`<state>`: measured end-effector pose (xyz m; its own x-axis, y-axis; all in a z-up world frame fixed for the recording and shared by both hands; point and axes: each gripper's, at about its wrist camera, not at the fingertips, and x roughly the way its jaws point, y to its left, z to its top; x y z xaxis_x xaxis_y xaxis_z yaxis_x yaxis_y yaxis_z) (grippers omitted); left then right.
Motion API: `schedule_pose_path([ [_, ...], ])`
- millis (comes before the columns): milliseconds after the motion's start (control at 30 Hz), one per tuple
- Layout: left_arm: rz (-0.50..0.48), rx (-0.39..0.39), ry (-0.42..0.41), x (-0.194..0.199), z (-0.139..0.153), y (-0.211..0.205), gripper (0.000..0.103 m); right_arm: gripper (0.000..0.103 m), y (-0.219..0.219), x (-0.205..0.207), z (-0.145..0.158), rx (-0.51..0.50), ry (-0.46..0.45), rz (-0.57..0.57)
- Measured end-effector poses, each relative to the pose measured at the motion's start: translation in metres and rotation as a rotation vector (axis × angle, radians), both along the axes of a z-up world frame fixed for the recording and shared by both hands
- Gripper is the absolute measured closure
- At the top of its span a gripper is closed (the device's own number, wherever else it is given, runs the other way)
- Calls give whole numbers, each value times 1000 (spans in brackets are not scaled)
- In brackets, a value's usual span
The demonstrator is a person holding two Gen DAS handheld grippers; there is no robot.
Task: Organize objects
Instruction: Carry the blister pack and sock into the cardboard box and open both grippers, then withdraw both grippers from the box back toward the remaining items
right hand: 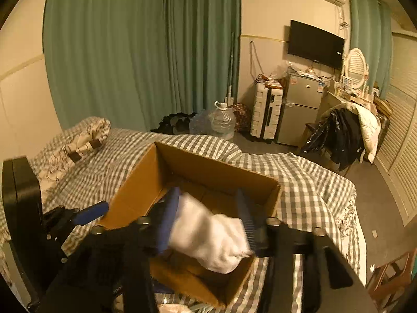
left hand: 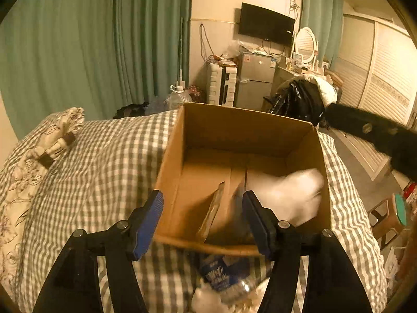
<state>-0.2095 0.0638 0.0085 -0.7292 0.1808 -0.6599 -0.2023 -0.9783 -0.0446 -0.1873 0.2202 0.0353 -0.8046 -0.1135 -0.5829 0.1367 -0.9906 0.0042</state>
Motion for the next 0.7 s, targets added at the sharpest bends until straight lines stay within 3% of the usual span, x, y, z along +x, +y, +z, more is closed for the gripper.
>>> schedule_pose_path([
  [167, 54, 5, 38, 31, 26, -28, 20, 34, 5, 34, 31, -15, 33, -37],
  [433, 104, 9, 91, 89, 61, -67, 9, 18, 4, 105, 75, 36, 74, -74],
  [500, 114, 7, 103, 105, 65, -71, 8, 13, 1, 123, 79, 55, 73, -84],
  [567, 124, 6, 108, 117, 63, -76, 0, 10, -2, 140, 76, 68, 65, -94],
  [700, 135, -14, 117, 141, 50, -84, 0, 5, -3, 170, 58, 64, 37, -116],
])
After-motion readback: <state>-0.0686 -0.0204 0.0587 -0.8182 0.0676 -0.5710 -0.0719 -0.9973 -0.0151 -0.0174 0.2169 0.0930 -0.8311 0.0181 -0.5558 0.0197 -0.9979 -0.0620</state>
